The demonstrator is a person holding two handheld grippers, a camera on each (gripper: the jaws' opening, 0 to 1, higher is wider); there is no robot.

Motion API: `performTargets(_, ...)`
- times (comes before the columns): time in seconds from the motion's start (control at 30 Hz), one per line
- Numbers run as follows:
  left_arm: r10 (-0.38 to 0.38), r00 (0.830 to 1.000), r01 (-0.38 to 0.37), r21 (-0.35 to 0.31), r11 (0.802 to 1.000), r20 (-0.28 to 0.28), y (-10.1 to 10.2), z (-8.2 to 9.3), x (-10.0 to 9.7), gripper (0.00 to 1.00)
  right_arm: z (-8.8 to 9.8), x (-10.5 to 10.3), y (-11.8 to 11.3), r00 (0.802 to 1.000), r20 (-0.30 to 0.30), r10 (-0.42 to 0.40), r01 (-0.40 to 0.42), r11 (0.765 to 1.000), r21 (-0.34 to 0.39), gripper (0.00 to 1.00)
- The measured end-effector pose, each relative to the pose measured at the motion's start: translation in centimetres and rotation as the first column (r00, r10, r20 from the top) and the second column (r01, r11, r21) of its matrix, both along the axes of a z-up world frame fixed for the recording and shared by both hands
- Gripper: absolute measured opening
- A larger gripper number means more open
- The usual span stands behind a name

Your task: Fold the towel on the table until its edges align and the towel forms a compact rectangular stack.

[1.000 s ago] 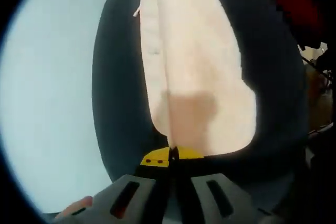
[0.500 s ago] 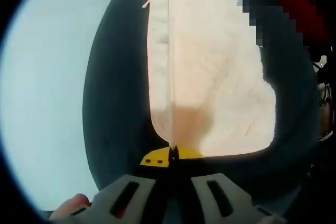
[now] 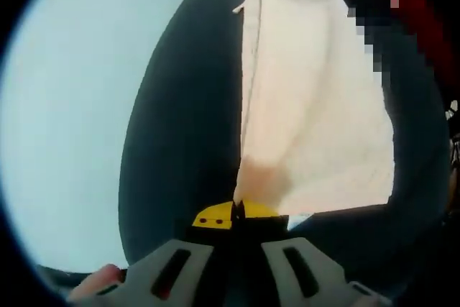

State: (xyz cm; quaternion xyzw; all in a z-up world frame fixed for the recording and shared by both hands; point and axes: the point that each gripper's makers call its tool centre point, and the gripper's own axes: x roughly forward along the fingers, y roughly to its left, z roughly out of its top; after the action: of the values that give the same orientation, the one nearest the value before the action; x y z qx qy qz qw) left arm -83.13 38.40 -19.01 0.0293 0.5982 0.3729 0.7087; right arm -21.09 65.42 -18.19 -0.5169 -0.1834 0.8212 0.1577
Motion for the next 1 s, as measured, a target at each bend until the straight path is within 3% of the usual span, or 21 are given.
performTargets(0.1,0.015,1.000,-0.015,0.018,1.000,0.007,0.4,-0.1,-0.8,0.00,1.4,-0.9,1.0,0.996,-0.079,-0.051,0.051,0.999,0.008,0.00)
performTargets(0.2,0.037,0.999,-0.037,0.031,0.999,-0.003,1.0,-0.3,-1.3,0.00,0.8,-1.4,1.9,0.997,-0.046,-0.057,0.060,0.996,0.060,0.00)
performTargets(0.3,0.048,0.999,-0.047,0.029,0.998,-0.022,1.6,-1.2,-1.4,0.00,-1.4,-1.6,1.6,0.998,0.004,-0.061,0.061,0.997,0.055,0.00)
performTargets(0.37,0.090,0.995,-0.090,-0.004,0.996,0.040,1.4,-2.5,-0.8,0.00,-2.8,-0.9,2.2,0.995,0.047,-0.091,0.086,0.992,0.087,0.00)
performTargets(0.43,0.101,0.995,-0.102,0.045,0.994,0.019,1.9,-2.5,-1.2,0.01,-3.7,-1.0,2.3,0.994,0.036,-0.102,0.099,0.991,0.087,0.02)
performTargets(0.5,0.136,0.991,-0.135,0.098,0.986,-0.004,1.8,-1.8,-2.0,0.06,-4.6,-0.2,2.4,0.991,0.053,-0.125,0.119,0.988,0.097,0.12)
performTargets(0.57,0.239,0.970,-0.244,0.144,0.959,0.048,1.0,-0.9,-3.2,0.19,-3.8,-0.3,2.3,0.995,0.019,-0.101,0.098,0.987,0.128,0.12)
performTargets(0.63,0.248,0.949,-0.280,0.152,0.948,0.195,-0.5,-0.2,-2.7,0.19,-3.8,0.2,2.0,0.993,0.009,-0.115,0.113,0.987,0.113,0.12)
performTargets(0.67,0.281,0.917,-0.338,0.181,0.923,0.283,-0.7,0.5,-3.4,0.18,-3.7,0.5,2.1,0.991,0.000,-0.136,0.135,0.984,0.114,0.11)
performTargets(0.73,0.333,0.885,-0.407,0.193,0.893,0.326,-1.9,1.3,-4.9,0.18,-3.5,1.2,2.2,0.990,0.001,-0.145,0.144,0.984,0.102,0.10)
performTargets(0.77,0.348,0.874,-0.429,0.199,0.881,0.339,-2.9,1.9,-4.7,0.18,-3.1,1.7,2.1,0.983,-0.025,-0.184,0.186,0.979,0.084,0.10)
performTargets(0.8,0.322,0.876,-0.413,0.215,0.885,0.358,-3.7,2.5,-4.0,0.18,-2.3,1.8,1.8,0.976,-0.077,-0.206,0.210,0.977,0.048,0.10)
performTargets(0.83,0.256,0.879,-0.372,0.245,0.895,0.401,-4.4,3.4,-2.1,0.17,-1.2,1.9,1.8,0.956,-0.140,-0.258,0.259,0.966,-0.009,0.10)
performTargets(0.87,0.221,0.885,-0.345,0.258,0.902,0.410,-5.2,3.9,-0.9,0.17,0.3,1.8,1.6,0.934,-0.212,-0.287,0.284,0.958,-0.046,0.09)
performTargets(0.9,0.199,0.891,-0.325,0.267,0.907,0.408,-6.1,4.3,0.4,0.18,2.1,1.4,1.1,0.920,-0.281,-0.274,0.274,0.961,-0.041,0.08)
performTargets(0.93,0.177,0.906,-0.295,0.272,0.916,0.385,-6.8,4.6,1.5,0.18,3.6,1.1,0.3,0.923,-0.312,-0.227,0.235,0.972,-0.010,0.09)
performTargets(1.0,0.112,0.934,-0.216,0.287,0.933,0.340,-8.3,5.0,4.5,0.18,4.8,1.0,-2.6,0.944,-0.291,-0.159,0.183,0.982,0.057,0.09)
